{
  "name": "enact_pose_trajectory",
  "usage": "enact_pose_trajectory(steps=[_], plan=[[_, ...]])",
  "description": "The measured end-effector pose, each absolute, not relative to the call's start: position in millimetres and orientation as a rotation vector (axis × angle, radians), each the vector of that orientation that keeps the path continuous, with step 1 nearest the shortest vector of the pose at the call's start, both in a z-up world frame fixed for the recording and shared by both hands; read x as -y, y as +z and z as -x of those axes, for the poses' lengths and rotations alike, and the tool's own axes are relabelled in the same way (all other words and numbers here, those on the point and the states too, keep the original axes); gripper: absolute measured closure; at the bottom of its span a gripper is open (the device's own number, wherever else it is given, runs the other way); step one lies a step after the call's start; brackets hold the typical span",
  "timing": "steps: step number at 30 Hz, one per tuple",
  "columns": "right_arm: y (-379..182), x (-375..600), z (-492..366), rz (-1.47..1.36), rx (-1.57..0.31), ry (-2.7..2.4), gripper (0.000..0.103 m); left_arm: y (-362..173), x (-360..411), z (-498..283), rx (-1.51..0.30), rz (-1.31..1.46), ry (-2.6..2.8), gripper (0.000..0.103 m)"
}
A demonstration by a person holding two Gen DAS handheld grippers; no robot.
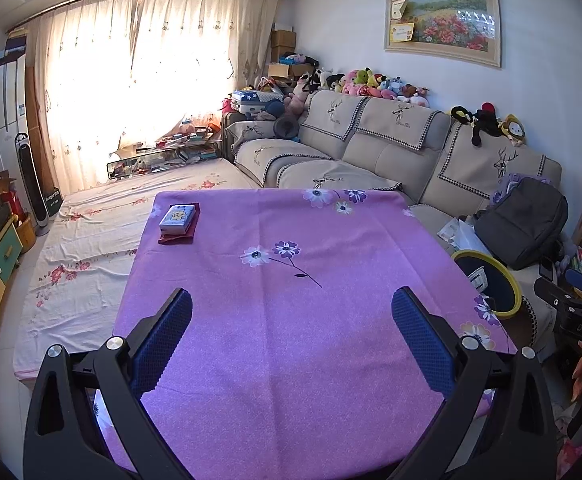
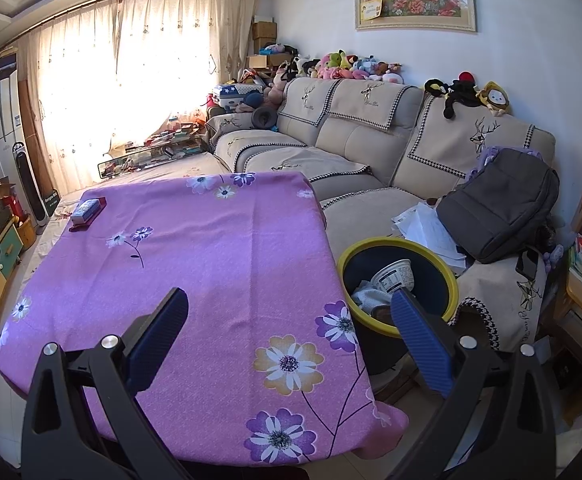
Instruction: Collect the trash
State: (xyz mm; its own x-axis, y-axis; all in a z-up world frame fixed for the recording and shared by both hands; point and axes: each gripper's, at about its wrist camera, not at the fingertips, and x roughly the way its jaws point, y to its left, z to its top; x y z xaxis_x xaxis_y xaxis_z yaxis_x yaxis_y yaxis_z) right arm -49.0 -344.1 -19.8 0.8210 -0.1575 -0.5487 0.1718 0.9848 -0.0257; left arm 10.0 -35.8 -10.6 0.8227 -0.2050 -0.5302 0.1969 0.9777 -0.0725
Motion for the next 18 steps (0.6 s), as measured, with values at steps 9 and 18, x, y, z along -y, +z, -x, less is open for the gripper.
enact_pose_trajectory(steps=[9,18], plan=[[-19.4,344.3,48.9,-0.026,-0.582,-0.176,0.007,-11.0,36.2,-9.8,-0.566,0.014,-0.214,0.005],[-18.9,345.0,48.9,-0.027,-0.582,-0.176,0.007,-12.2,37.0,-11.0,-0.57,0.01,-0.214,0.005]])
